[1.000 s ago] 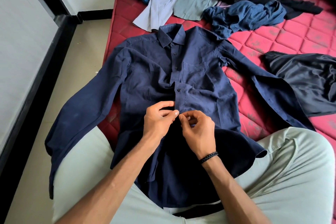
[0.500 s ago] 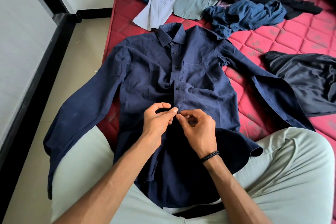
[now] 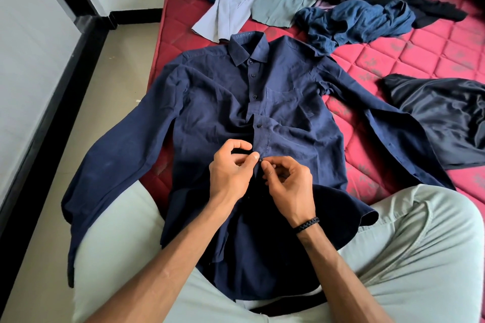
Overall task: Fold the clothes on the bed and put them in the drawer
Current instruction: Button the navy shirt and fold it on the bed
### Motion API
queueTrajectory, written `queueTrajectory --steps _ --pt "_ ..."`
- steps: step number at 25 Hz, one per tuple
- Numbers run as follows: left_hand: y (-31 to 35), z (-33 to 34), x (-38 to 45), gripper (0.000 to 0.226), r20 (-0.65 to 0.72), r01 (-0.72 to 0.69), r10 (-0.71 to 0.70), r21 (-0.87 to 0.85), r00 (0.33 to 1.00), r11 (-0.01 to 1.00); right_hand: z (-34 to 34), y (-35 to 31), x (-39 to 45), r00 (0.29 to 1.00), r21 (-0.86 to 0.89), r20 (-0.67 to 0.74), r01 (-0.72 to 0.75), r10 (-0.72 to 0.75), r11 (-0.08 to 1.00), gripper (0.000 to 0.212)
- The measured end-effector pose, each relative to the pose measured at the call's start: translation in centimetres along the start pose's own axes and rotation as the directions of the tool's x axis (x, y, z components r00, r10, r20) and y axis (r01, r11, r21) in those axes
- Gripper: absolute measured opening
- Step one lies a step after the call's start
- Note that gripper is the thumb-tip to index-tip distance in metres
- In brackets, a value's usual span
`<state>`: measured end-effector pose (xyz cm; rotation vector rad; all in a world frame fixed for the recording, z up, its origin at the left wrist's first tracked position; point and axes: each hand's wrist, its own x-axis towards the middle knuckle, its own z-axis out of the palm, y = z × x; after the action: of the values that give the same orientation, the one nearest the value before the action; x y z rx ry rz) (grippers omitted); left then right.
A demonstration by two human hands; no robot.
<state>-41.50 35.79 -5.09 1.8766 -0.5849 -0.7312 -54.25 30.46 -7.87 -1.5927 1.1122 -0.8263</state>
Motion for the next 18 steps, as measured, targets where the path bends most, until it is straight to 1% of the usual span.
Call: queueTrajectory --steps 3,5,7,9,11,13,15,18 --pt "0.2 -0.2 0.4 0.028 0.101 0.083 -0.079 -0.028 0.992 0.996 -0.2 -0.2 0.1 1.0 -0.003 -0.004 -0.014 0.014 1.0 0.009" --pt "-0.1 -0.2 0.7 0.028 0.152 0.14 -0.126 -0.086 0.98 0.986 -0.3 -0.3 0.0 1.0 -0.012 0.005 -0.004 0.004 1.0 0.009" --pt "-0.1 -0.5 0.7 0.026 0.154 0.177 -0.154 -0.151 0.976 0.972 -0.3 -0.5 0.0 1.0 -0.019 0.015 0.01 -0.01 1.0 0.008" --pt "0.1 -0.7 0.6 0.03 0.16 0.214 -0.182 -0.21 0.97 0.954 -0.4 -0.8 0.0 1.0 -0.005 0.022 0.012 -0.012 1.0 0.008" --pt "0.4 -1.0 0.6 0.033 0.189 0.259 -0.214 -0.264 0.958 0.929 -0.5 -1.1 -0.1 0.999 0.03 0.049 0.004 -0.005 1.0 0.009" --pt "0.6 -1.0 0.7 0.031 0.222 0.299 -0.236 -0.313 0.946 0.902 -0.5 -1.3 -0.2 0.997 0.057 0.077 0.002 -0.006 0.998 0.012" --pt "0.7 -0.9 0.6 0.029 0.232 0.319 -0.25 -0.335 0.94 0.887 -0.6 -1.3 -0.1 0.997 0.064 0.079 0.008 -0.013 0.998 0.013" --pt "0.5 -0.7 0.6 0.029 0.217 0.31 -0.243 -0.367 0.945 0.877 -0.6 -1.1 0.0 0.997 0.055 0.076 -0.002 -0.003 0.998 0.014"
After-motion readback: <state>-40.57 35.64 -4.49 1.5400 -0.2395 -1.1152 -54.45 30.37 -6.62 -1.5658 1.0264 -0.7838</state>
